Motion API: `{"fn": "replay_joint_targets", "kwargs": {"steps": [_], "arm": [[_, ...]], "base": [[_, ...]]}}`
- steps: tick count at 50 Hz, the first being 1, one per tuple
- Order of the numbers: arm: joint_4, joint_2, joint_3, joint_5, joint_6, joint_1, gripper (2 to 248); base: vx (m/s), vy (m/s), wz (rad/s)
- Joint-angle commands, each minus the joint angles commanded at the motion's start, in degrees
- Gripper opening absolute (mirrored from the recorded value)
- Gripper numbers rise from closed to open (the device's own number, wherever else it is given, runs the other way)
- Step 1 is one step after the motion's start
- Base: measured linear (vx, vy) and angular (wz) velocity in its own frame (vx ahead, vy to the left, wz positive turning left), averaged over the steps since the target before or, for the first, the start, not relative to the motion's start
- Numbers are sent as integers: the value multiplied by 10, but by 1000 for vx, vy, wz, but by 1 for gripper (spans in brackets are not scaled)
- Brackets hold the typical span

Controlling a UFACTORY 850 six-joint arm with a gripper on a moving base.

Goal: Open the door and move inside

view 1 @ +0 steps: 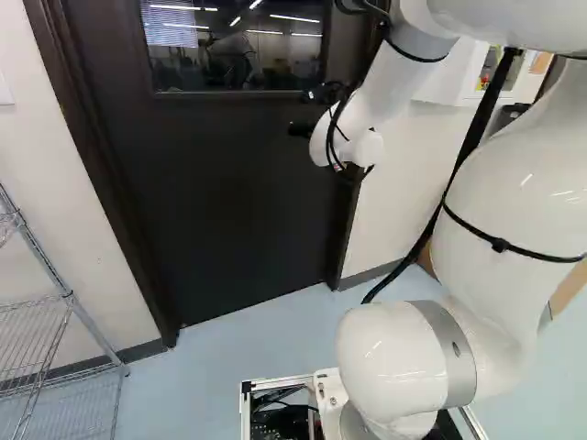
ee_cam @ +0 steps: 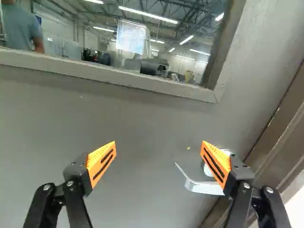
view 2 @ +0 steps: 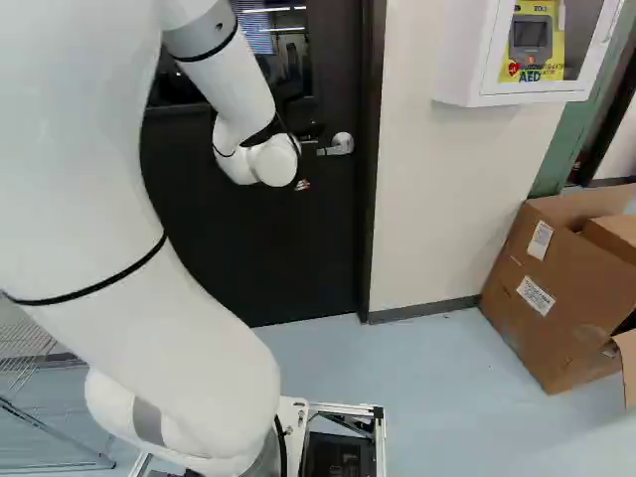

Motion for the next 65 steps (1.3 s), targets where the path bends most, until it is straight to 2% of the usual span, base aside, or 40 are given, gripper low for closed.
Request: {"fn": "replay_joint_targets", "kwargs": {"steps": [30,65], "arm": [[0,-73,-39,0,0,-7,247],[0,-94,-14,0,0,-8,247]], "base": [[0,0,0],[0,0,0]]}}
